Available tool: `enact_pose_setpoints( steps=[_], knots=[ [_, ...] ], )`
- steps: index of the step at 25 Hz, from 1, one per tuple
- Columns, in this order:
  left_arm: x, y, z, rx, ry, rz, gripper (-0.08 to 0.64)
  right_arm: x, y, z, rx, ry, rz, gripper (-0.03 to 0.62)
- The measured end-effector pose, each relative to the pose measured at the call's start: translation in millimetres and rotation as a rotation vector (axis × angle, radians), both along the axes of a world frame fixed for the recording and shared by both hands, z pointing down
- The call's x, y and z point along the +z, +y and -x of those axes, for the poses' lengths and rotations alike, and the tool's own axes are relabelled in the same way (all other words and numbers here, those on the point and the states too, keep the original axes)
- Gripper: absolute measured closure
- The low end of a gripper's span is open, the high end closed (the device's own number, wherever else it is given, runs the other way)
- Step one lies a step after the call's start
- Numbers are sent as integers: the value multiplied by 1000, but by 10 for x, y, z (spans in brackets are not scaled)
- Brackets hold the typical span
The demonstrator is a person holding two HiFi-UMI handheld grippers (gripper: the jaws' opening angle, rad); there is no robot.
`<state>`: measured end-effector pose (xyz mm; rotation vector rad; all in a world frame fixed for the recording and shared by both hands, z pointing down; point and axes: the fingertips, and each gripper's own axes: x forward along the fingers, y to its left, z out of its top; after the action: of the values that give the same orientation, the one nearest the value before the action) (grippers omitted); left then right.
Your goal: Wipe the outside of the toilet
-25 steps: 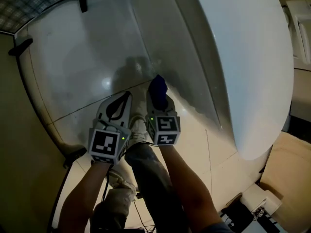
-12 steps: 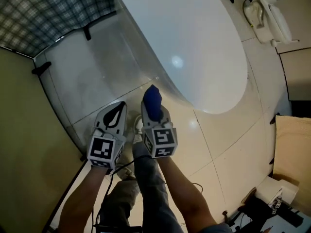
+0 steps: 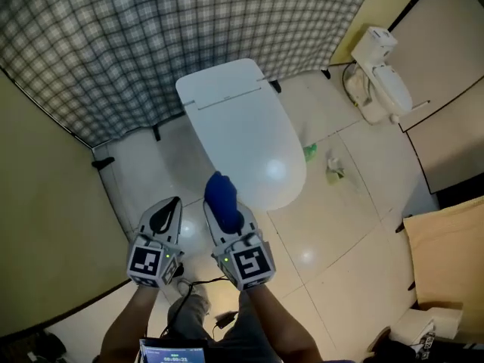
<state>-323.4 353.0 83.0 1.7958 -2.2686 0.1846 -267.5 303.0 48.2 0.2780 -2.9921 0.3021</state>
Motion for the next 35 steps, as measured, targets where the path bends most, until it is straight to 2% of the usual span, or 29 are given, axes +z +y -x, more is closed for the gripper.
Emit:
enact_pose_setpoints(
  steps=[2, 5, 7, 11, 14, 19, 23, 27, 35],
  knots=[
    [-458, -48, -223, -32, -28, -21, 549, -497, -96, -251, -34, -43, -26, 528],
    [-998, -270, -604, -90, -61, -50, 549, -981, -328, -756, -109, -75, -48, 528],
    [-1258, -493, -875, -148, -65, -70, 549, -1139, -531, -1077, -183, -93, -54, 528],
    [-1635, -826, -1367, -287, -155, -138, 549, -1348, -950, -1699, -311, -145, -72, 529],
    [-2140, -968, -1948, -366, -143, -185, 548, -1723, -1180, -2241, -344, -171, -107, 529],
    [-3050, -1061, -2713, -371, -115, -231, 548, -2751, -1282, -2884, -358, -155, -98, 529],
    [-3125, -989, -2896, -420, -153, -226, 548, -2740, -1240, -3006, -444, -166, -91, 531],
    [-3054, -920, -2917, -401, -183, -260, 548, -2598, -1134, -3017, -444, -181, -127, 531],
    [-3320, -810, -2876, -384, -202, -264, 548, -2742, -997, -2881, -442, -171, -136, 531]
  ],
)
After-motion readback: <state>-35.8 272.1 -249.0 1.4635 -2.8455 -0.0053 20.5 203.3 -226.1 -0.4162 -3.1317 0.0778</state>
